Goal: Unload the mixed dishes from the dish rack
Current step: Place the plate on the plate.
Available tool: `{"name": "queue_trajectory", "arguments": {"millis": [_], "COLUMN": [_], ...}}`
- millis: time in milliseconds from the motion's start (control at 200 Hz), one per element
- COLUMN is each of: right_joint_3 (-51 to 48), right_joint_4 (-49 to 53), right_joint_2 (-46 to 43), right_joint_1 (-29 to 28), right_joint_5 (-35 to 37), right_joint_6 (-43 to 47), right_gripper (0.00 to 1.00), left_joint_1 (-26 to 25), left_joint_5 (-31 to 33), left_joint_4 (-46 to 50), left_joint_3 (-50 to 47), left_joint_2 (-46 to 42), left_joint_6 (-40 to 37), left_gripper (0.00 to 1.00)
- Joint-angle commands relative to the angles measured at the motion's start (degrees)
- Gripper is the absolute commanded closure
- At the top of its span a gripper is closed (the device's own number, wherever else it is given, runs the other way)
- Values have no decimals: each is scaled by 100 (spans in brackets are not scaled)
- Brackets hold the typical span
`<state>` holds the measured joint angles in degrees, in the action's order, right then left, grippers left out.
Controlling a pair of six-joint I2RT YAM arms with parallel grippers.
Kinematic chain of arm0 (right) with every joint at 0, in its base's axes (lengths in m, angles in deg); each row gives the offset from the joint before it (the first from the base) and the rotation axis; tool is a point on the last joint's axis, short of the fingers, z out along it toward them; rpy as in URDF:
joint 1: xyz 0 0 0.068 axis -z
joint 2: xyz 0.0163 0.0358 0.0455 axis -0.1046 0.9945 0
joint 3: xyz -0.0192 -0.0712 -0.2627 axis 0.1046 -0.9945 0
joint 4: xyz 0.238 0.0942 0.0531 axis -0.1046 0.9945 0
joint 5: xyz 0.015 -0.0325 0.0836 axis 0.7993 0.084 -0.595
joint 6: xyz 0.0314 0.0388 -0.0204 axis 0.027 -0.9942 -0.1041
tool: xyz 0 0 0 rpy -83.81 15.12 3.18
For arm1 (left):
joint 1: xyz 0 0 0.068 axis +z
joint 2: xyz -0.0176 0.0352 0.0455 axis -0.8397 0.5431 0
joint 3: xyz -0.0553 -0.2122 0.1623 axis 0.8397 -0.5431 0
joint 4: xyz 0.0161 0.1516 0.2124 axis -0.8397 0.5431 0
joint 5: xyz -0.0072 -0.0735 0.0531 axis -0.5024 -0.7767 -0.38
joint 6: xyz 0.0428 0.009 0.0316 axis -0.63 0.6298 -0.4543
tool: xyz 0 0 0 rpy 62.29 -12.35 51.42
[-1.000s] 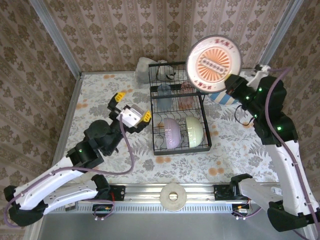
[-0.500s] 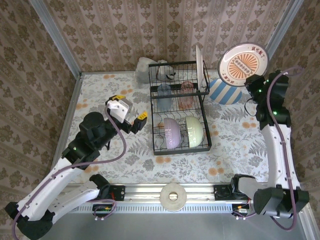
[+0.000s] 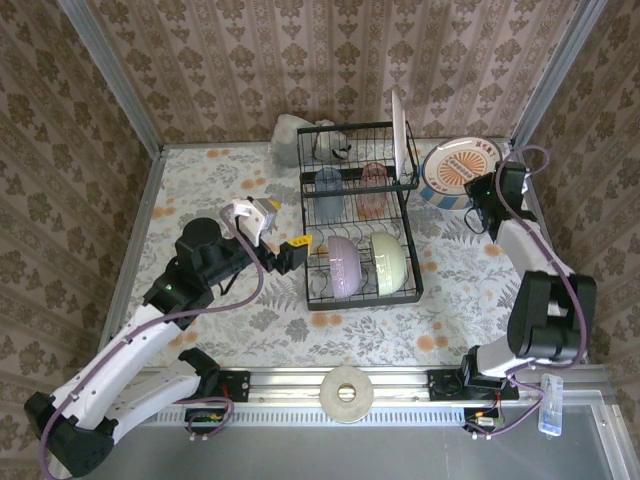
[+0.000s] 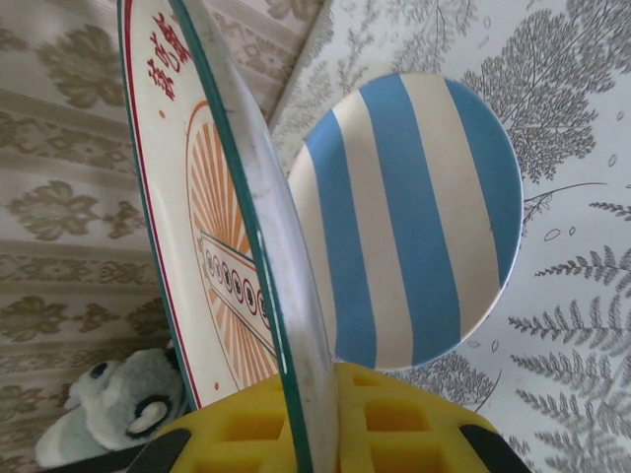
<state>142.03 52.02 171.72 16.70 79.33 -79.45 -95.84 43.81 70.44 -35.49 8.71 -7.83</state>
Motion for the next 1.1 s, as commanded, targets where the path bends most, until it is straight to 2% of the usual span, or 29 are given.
{"name": "queue_trajectory", "arguments": {"millis": [0, 190, 455, 640, 1095], "right_joint_3": [266, 982, 988, 1294, 1709], "right_joint_4": [-950, -601, -1162, -973, -463], "right_joint_2": [520, 1415, 1970, 2430, 2906], "right_joint_1": [23, 82, 351, 610, 747], "right_joint_5": [-180, -600, -1266, -1935, -2235], "right_joint_6": [-148, 388, 279, 547, 923], "right_gripper": [100, 100, 100, 100, 100], "left_joint_1": [68, 78, 95, 108, 122], "left_joint_5": [-309, -458, -574, -608, -659], "left_joint_4": [-413, -435, -523, -513, -532], "left_joint_3": [-123, -185, -198, -215, -203], "left_joint_2": [8, 32, 140, 150, 189], "left_joint_6": [227, 214, 261, 232, 231], "left_gripper": [0, 0, 0, 0, 0]}}
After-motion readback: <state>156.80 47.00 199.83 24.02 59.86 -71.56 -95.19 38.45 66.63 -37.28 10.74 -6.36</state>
